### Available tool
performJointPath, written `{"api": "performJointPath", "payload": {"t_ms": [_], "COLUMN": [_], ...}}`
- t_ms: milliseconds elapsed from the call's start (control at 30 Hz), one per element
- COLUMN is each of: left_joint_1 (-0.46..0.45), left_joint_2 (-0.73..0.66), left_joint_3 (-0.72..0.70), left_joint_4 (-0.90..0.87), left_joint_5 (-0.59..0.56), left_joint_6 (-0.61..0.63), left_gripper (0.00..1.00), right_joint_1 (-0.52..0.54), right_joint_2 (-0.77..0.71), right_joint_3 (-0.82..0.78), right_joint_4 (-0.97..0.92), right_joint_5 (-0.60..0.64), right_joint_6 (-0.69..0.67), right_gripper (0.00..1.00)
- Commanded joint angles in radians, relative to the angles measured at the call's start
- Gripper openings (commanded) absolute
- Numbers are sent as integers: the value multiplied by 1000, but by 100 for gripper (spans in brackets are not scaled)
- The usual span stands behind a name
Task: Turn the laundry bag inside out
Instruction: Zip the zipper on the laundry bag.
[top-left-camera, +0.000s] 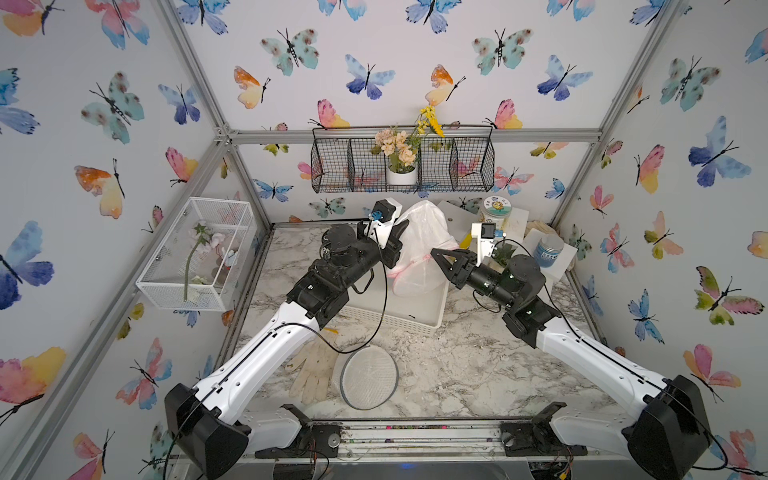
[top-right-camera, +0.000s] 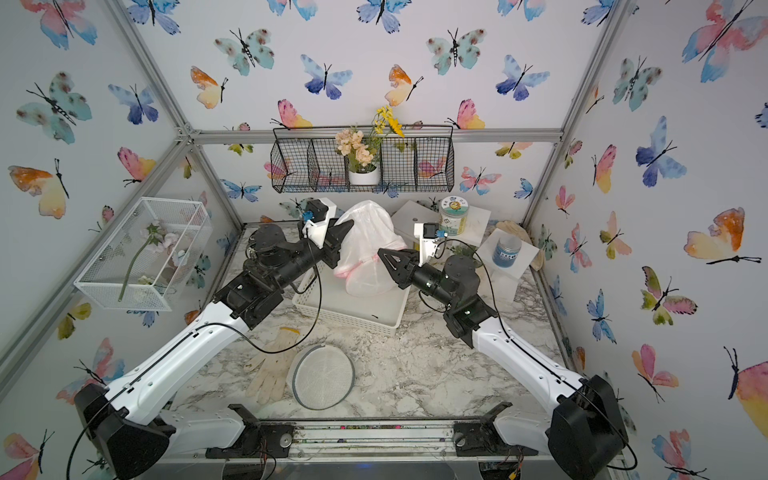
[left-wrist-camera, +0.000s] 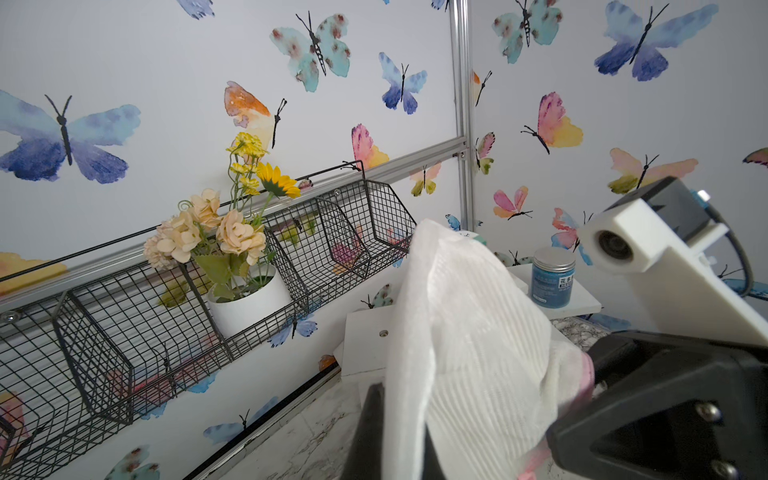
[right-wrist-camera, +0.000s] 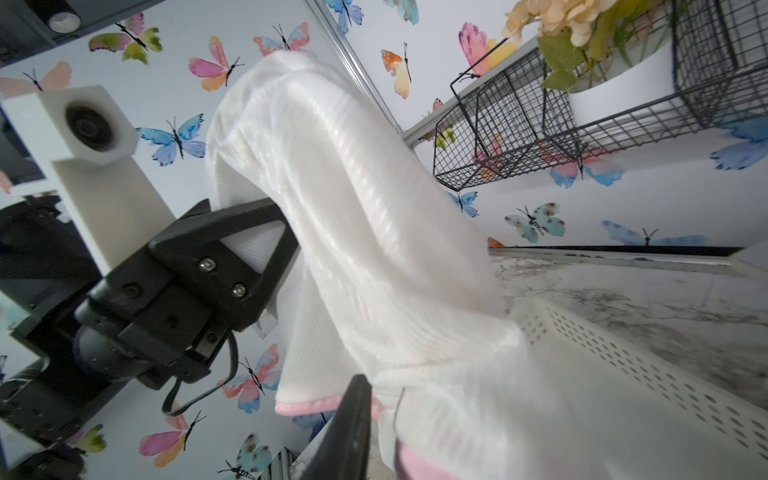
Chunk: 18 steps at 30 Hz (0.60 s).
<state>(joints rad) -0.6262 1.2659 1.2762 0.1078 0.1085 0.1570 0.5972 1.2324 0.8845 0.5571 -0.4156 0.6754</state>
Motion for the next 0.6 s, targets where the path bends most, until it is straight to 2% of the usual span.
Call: {"api": "performJointPath", "payload": {"t_ms": [0,67,200,367,467,567], "left_joint_1": [23,32,34,36,36,34], "left_joint_2": [-25,-20,-11,-17,-41,-88], "left_joint_3": [-10,-17,-34,-62,-92,-145], "left_joint_4": [34,37,34,-30,-71,-66], "left_joint_5": [31,30,30,-23,-73,-84], "left_joint_6": [-61,-81,-93,-72,-45,-9], "left_gripper": [0,2,30,63,70,71], "right_joint_1": [1,1,1,1,1,1], "right_joint_2": [-9,-26,-54,-90,-106,-106], "right_joint_3": [-13,-10,51,79,82,92], "right_joint_4": [40,2,-192,-321,-372,-402], "right_joint_5": [-37,-41,-25,-6,12,18], "right_joint_6": [4,1,-14,-9,-1,4], "right_gripper": [8,2,2,2,2,2]}}
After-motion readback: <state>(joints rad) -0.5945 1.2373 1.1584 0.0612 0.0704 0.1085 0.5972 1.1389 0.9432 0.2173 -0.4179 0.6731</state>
